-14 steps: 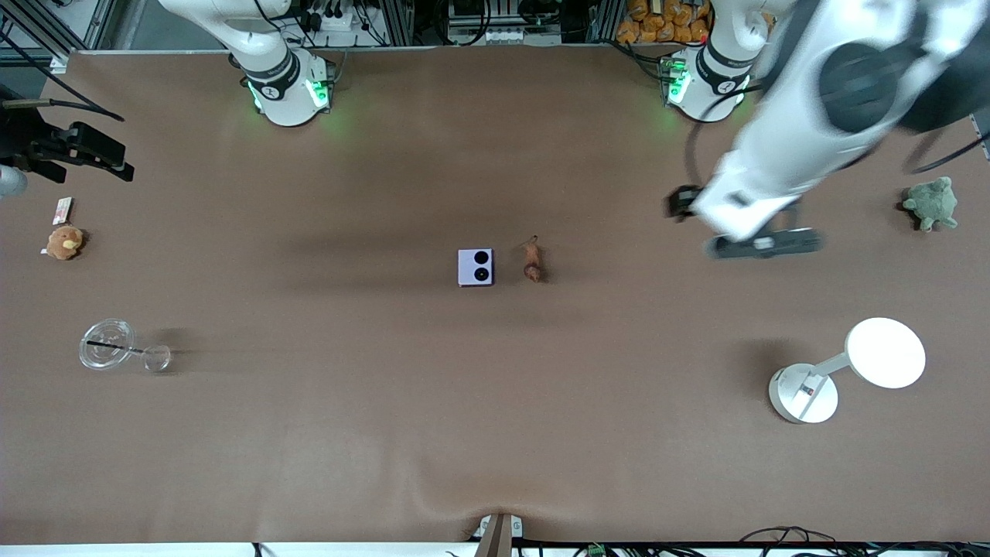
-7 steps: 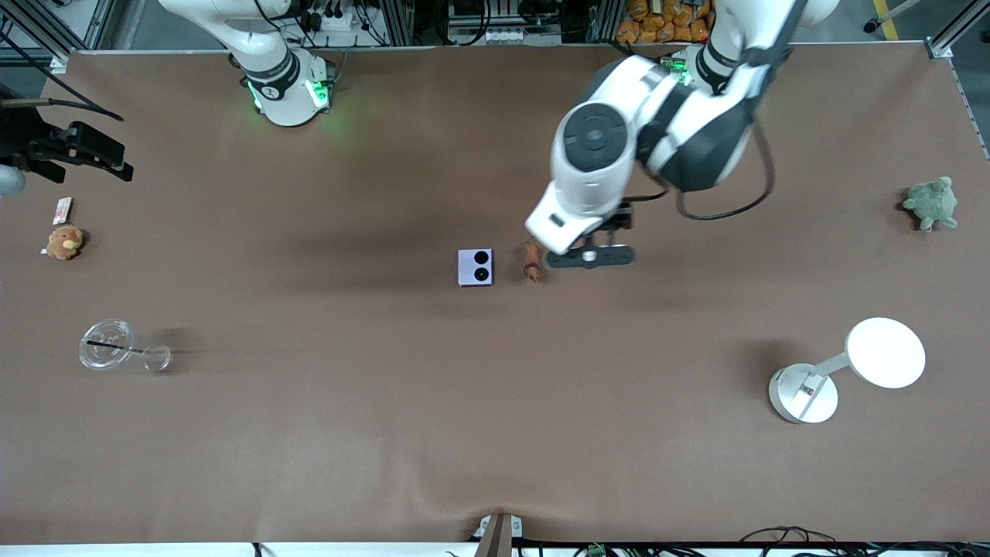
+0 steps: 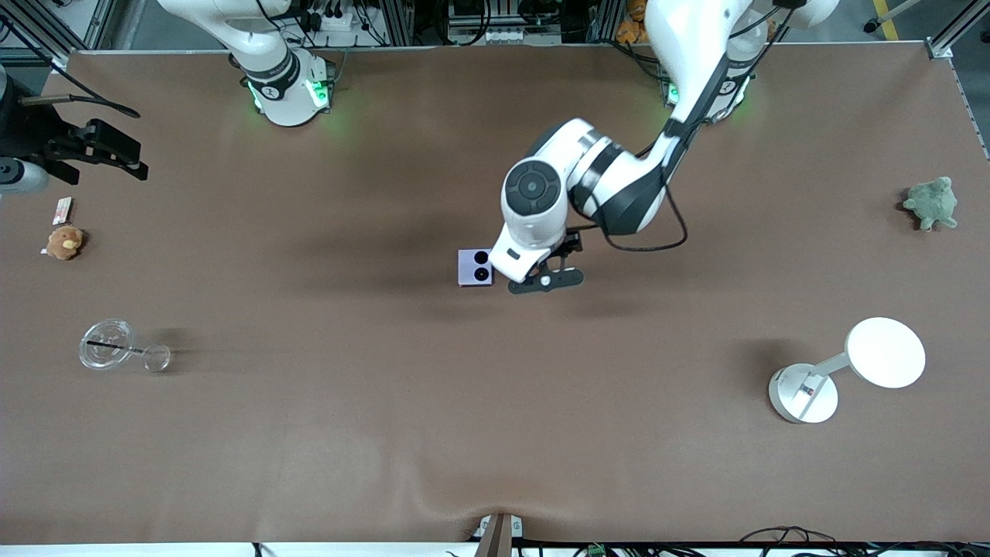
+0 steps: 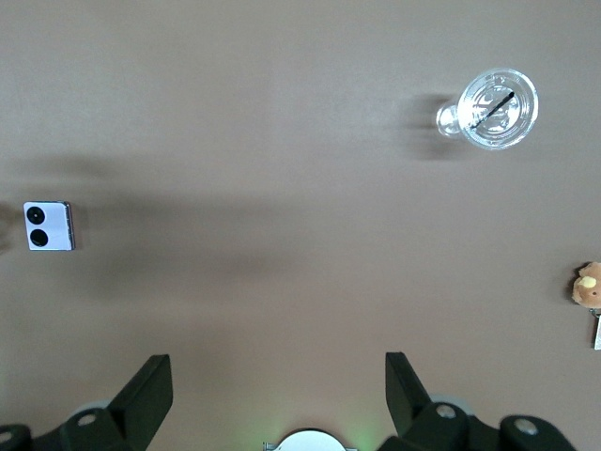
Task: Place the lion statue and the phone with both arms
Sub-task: 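Reach the left gripper down to the brown lion figurine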
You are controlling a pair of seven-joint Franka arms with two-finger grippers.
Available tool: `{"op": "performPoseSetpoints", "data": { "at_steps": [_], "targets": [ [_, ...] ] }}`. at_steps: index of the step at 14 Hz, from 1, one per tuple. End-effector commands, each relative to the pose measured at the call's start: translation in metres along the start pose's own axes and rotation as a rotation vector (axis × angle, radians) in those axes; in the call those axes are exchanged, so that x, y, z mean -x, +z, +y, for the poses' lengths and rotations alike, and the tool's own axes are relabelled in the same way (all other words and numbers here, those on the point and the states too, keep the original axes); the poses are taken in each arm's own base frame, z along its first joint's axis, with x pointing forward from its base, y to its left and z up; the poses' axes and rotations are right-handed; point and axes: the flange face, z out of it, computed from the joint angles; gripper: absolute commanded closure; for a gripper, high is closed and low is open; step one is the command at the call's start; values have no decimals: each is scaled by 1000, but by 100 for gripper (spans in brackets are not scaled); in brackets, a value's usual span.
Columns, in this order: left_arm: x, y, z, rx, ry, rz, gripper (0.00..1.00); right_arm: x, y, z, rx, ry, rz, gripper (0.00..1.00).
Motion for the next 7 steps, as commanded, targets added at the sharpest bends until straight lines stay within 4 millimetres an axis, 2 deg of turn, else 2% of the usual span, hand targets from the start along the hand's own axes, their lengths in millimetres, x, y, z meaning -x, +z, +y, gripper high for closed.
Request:
{"op": "performPoseSetpoints", "data": {
  "at_steps": [1, 5, 6, 7],
  "targets": [
    [1, 27, 15, -6, -13, 14, 0, -3, 2, 7, -2, 6, -5, 0],
    [9, 69, 23, -48, 3, -22, 0, -12, 17, 13, -5, 21, -68, 0],
    [13, 81, 24, -63, 9, -33, 0, -18, 31, 14, 3, 25, -104, 0],
    [21, 96, 26, -87, 21, -47, 0, -35, 66, 16, 5, 27, -184, 0]
  ]
}}
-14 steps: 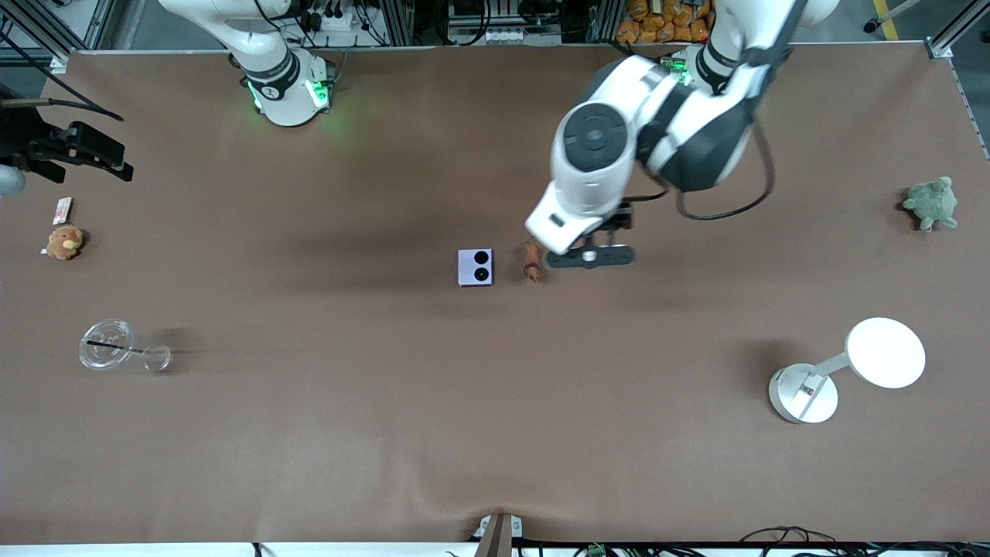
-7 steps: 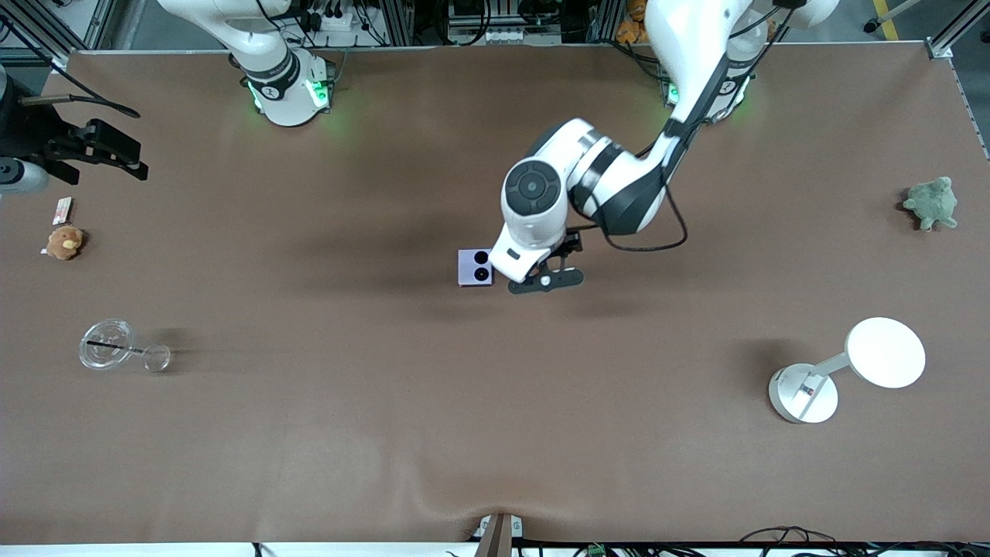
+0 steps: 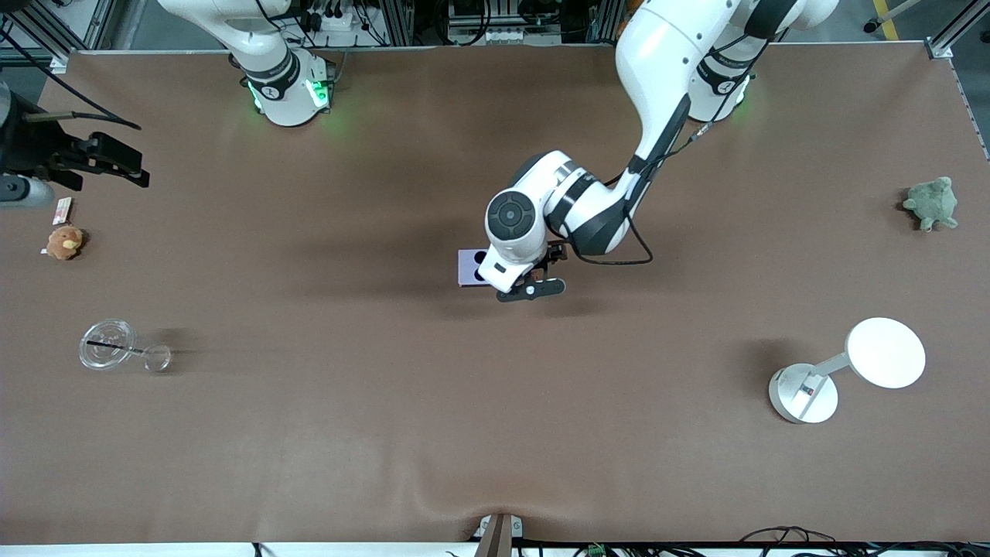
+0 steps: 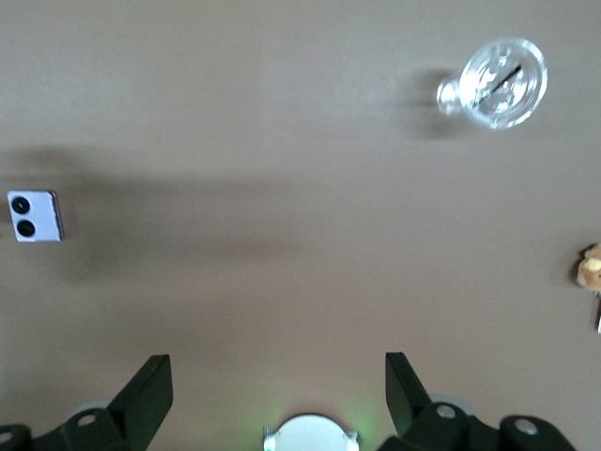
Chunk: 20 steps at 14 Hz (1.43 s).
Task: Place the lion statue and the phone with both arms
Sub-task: 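Reach the left gripper down to the brown lion figurine, then grasp and lift the lion with the left gripper while the right gripper reaches the phone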
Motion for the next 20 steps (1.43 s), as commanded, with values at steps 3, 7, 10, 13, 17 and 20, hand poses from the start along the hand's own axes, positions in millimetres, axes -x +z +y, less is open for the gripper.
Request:
{"op": "performPoseSetpoints", "data": {
  "at_steps": [3, 7, 10, 13, 17, 20],
  "targets": [
    [24, 38, 11, -64, 18, -21, 7, -34, 52, -3, 40, -5, -168, 0],
    [15, 31, 7, -53, -180, -9, 98, -43, 74, -54, 39, -61, -199, 0],
    [9, 21, 3, -40, -190, 3, 98, -55, 101, -101, -31, 51, -206, 0],
    [-15, -9, -18, -34, -225, 63, 98, -62, 122, -120, -92, 69, -185, 0],
    [-93, -51, -106, -45, -343, 148, 98, -58, 144, -165, -97, 139, -157, 0],
    [-156, -51, -198, -52, -427, 128, 98, -51, 182, -213, -138, 192, -134, 0]
  ]
}}
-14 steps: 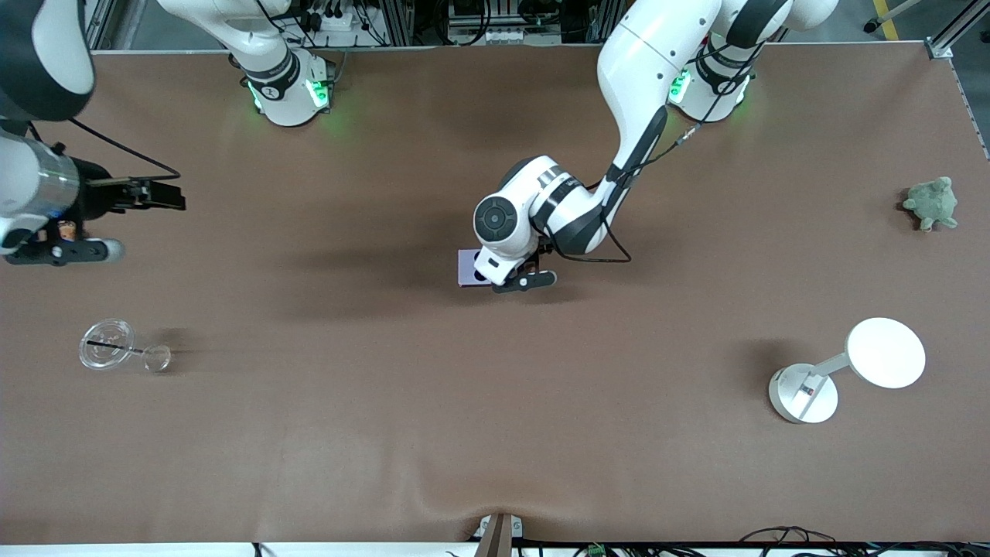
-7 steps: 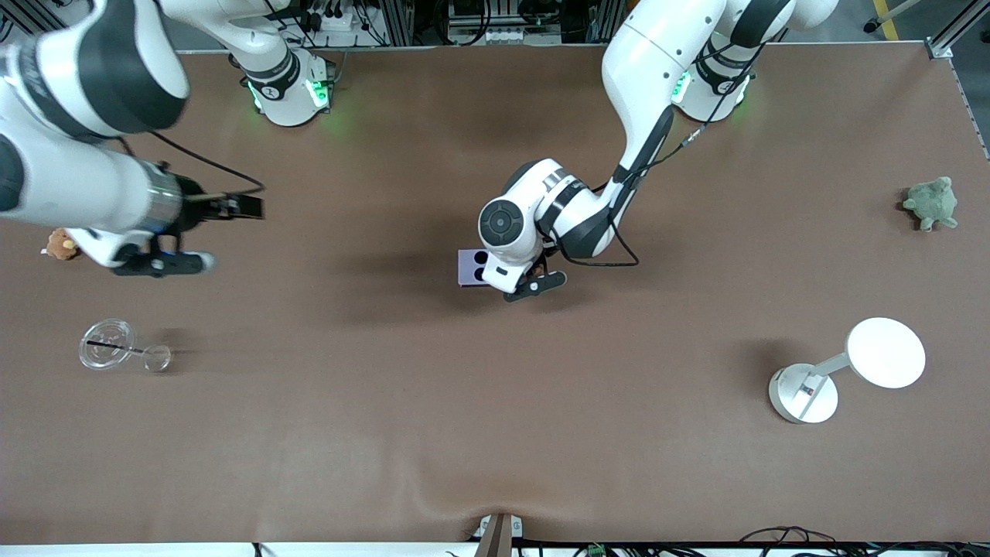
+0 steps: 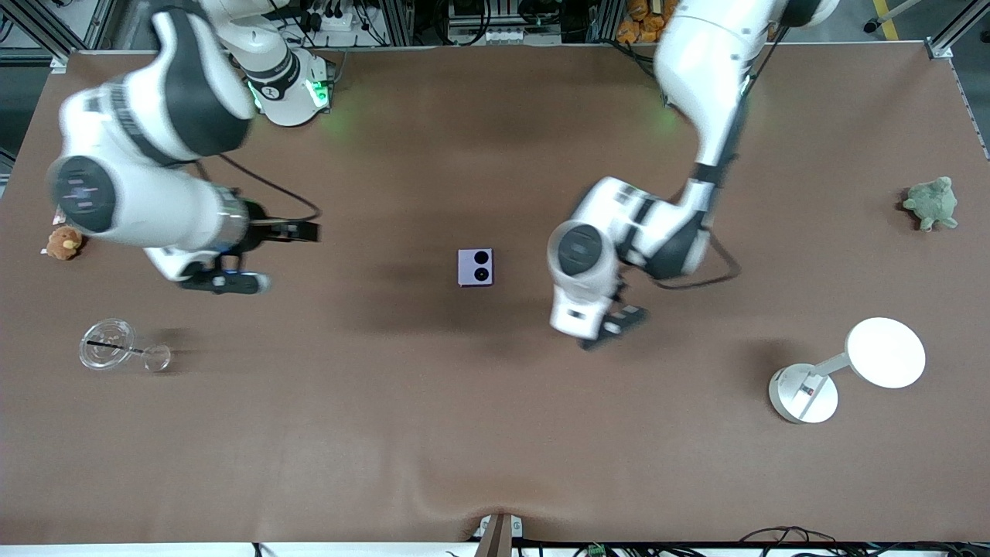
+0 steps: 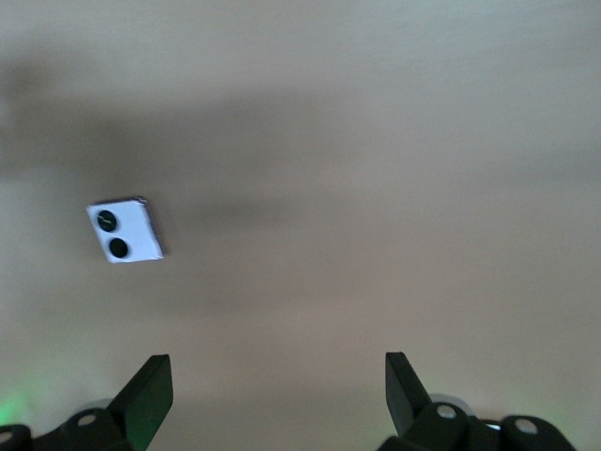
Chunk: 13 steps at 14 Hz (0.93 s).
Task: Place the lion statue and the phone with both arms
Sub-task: 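Grasp and lift the lion with the left gripper while the right gripper reaches the phone, then carry the lion toward the lamp while the right gripper grasps the phone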
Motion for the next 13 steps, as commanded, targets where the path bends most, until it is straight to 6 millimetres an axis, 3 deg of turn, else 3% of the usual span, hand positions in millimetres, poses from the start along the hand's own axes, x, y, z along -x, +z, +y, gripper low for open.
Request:
{"op": "performPoseSetpoints", "data": {
  "at_steps": [1, 3, 5, 7, 9, 11, 13],
  "targets": [
    [-70, 15, -57, -21, 10, -26, 98, 13, 37, -27, -50, 40, 3, 0],
    [-103, 25, -86, -23, 134, -43, 98, 18, 58, -50, -56, 11, 26, 0],
    [-119, 29, -101, -41, 329, -32, 98, 17, 86, -71, -51, 11, 41, 0],
    [-138, 53, -118, -57, 496, -49, 97, 16, 119, -97, -54, 44, 51, 0],
    [-156, 76, -123, -49, 575, -30, 97, 20, 147, -132, -71, 2, 113, 0],
    [-166, 92, -126, -37, 601, -8, 97, 12, 181, -145, -66, -18, 142, 0],
    [-181, 100, -142, -29, 574, -4, 96, 12, 223, -165, -70, -45, 178, 0]
  ]
}}
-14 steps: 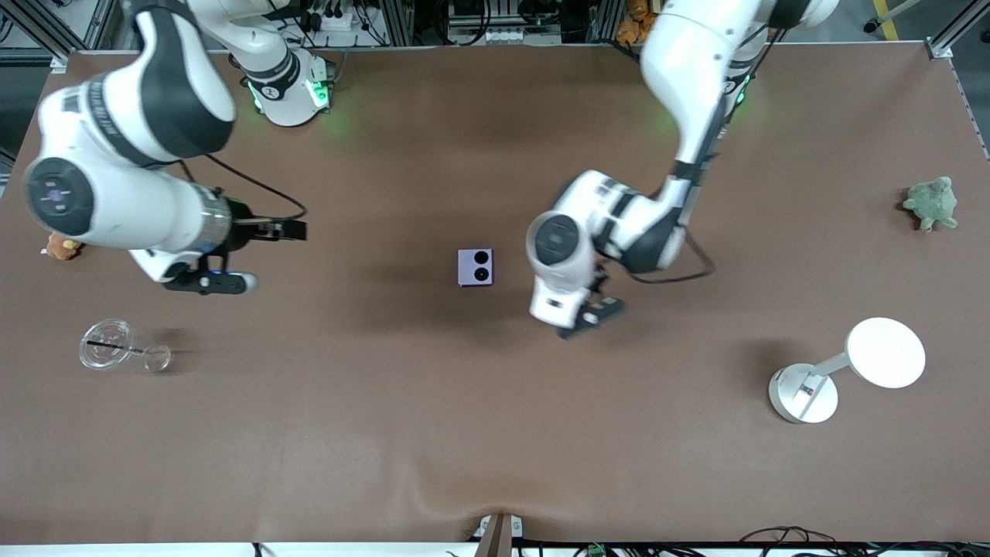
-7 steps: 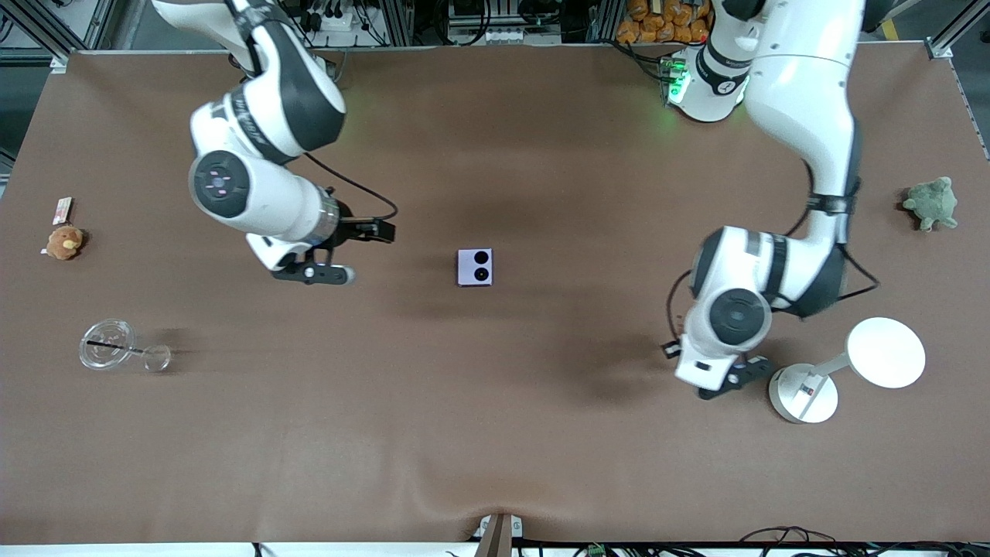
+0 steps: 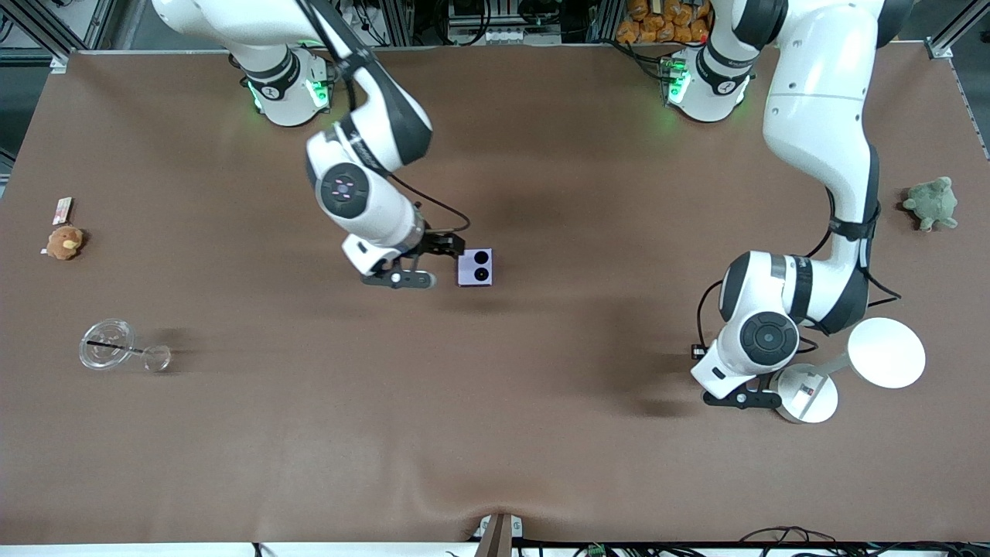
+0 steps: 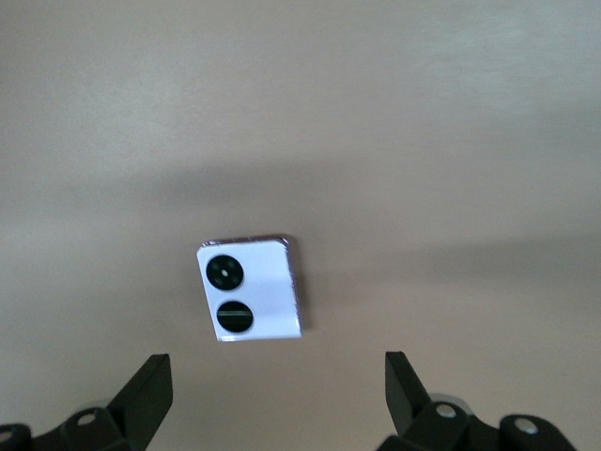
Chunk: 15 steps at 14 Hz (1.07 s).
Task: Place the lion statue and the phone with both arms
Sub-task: 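Carry the lion toward the lamp while the right gripper grasps the phone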
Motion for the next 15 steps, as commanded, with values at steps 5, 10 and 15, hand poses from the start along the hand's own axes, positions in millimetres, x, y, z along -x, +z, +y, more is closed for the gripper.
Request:
{"op": "performPoseSetpoints", "data": {
  "at_steps": [5, 10, 15],
  "targets": [
    [-12, 16, -23, -2, 23, 39, 48, 15, 86, -30, -3, -36, 50, 0],
    [-14, -5, -24, 15, 11, 73, 0, 22, 114, -37, 1, -58, 67, 0],
    [18, -102, -45, 36, -8, -9, 0, 26, 129, -39, 15, -70, 66, 0]
  ]
}}
